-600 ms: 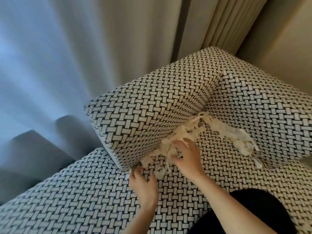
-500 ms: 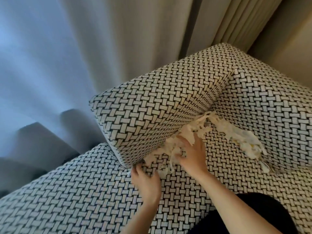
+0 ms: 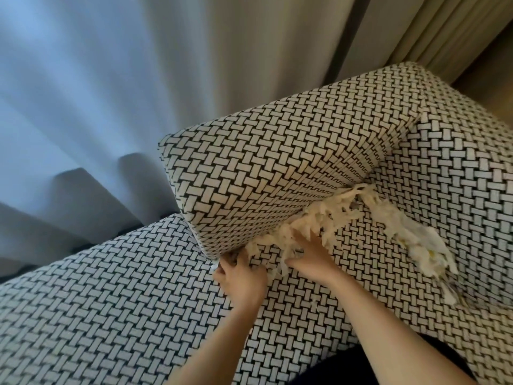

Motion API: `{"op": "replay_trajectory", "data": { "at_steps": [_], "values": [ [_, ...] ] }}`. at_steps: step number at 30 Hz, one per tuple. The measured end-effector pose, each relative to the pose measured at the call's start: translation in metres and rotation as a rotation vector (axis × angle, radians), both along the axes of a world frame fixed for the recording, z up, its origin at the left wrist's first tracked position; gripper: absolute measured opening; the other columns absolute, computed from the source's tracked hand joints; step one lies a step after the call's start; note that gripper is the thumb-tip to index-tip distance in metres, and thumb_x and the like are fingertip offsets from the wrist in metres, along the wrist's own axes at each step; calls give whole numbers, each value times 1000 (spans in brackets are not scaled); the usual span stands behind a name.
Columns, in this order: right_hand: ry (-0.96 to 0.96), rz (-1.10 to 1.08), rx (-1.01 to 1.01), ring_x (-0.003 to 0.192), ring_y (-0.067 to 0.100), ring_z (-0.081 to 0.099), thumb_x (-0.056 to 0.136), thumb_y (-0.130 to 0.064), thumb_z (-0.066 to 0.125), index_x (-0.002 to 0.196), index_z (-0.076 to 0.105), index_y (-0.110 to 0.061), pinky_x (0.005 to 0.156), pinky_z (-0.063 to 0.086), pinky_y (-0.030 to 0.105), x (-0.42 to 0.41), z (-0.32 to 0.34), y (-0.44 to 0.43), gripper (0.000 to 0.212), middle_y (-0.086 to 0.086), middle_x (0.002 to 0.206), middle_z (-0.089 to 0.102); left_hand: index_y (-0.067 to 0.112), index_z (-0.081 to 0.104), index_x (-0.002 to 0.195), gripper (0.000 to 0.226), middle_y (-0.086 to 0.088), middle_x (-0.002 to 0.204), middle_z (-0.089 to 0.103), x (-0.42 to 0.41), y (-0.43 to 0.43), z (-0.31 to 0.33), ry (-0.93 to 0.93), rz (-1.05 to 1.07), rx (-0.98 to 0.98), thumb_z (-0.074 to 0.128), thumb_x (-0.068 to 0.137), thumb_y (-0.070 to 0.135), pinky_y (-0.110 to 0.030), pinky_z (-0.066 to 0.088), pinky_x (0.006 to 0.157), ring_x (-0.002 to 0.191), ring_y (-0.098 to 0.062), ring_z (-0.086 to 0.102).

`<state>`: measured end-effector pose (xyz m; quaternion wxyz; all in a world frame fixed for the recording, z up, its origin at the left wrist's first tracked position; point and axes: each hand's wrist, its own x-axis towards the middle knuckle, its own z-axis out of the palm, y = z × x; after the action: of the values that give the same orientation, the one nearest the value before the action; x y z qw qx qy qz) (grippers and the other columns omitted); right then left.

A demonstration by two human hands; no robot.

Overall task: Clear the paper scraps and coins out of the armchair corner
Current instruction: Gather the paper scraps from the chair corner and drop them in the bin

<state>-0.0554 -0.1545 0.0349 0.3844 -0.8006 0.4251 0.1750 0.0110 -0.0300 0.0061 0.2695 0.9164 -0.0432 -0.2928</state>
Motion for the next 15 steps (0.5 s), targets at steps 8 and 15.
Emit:
{"op": "replay_trajectory", "data": {
  "at_steps": [8,15],
  "values": [
    [-117,-16,95,145,19,4,88,-28,62,149,19,-34,115,11,34,-18,8,-3,75,0,158,2,19,58,120,43,-3,138,34,-25,20,-9,-218,1,-305,60,80,6,-34,29,108,132,-21,22],
    [-169,21,61,146,20,4,90,-26,59,145,28,-38,114,11,32,-24,16,1,64,6,158,5,39,36,140,63,-14,155,0,-12,26,-6,-32,300,-31,61,85,20,-49,15,116,141,-34,6]
  ]
}}
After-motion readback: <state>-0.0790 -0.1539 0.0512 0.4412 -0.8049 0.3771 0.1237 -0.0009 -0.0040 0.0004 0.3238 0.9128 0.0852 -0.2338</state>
